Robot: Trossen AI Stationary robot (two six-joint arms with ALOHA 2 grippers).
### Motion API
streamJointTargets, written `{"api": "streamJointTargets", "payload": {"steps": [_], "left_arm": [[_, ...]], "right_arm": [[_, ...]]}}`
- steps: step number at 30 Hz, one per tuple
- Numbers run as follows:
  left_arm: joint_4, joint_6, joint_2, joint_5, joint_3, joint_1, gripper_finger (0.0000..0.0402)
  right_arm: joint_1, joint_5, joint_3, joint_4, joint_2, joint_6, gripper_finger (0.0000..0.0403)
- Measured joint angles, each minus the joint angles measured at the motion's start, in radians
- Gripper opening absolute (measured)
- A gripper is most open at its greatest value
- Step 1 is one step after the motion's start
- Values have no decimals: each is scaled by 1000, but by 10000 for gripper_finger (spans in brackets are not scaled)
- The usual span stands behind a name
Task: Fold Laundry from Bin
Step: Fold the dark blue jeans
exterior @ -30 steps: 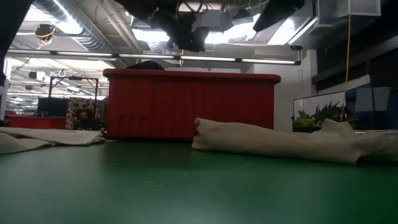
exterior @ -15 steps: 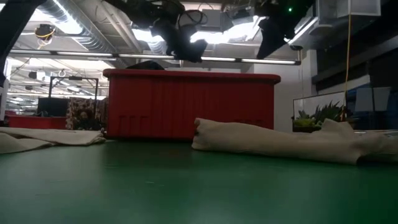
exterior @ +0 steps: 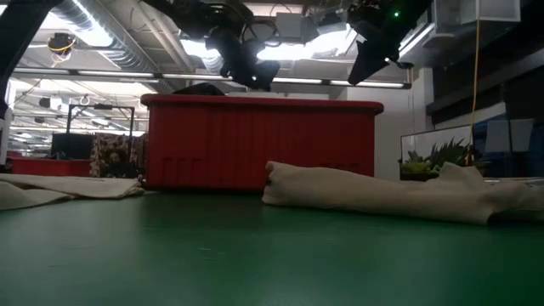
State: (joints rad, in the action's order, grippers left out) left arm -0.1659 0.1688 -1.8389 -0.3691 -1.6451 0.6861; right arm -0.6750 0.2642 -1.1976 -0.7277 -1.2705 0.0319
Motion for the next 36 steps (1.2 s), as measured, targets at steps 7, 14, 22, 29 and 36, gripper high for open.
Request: {"api": "streamJointTargets", "payload": {"steps": [7, 14, 22, 29, 36], "left_arm": [[-151, -29, 0, -20, 0, 19, 232], [-161, -78, -19, 35, 0, 54, 233], [-159, -88, -96, 48, 1, 66, 233], [-159, -55, -119, 45, 2, 68, 217], [-178, -55, -114, 64, -32, 61, 82]], "right_arm": [[0, 0, 0, 0, 0, 0, 110], [0, 0, 0, 0, -2, 0, 110], [0, -6, 0, -2, -2, 0, 110], [0, -6, 0, -6, -2, 0, 110], [0, -6, 0, -6, -2, 0, 110]]}}
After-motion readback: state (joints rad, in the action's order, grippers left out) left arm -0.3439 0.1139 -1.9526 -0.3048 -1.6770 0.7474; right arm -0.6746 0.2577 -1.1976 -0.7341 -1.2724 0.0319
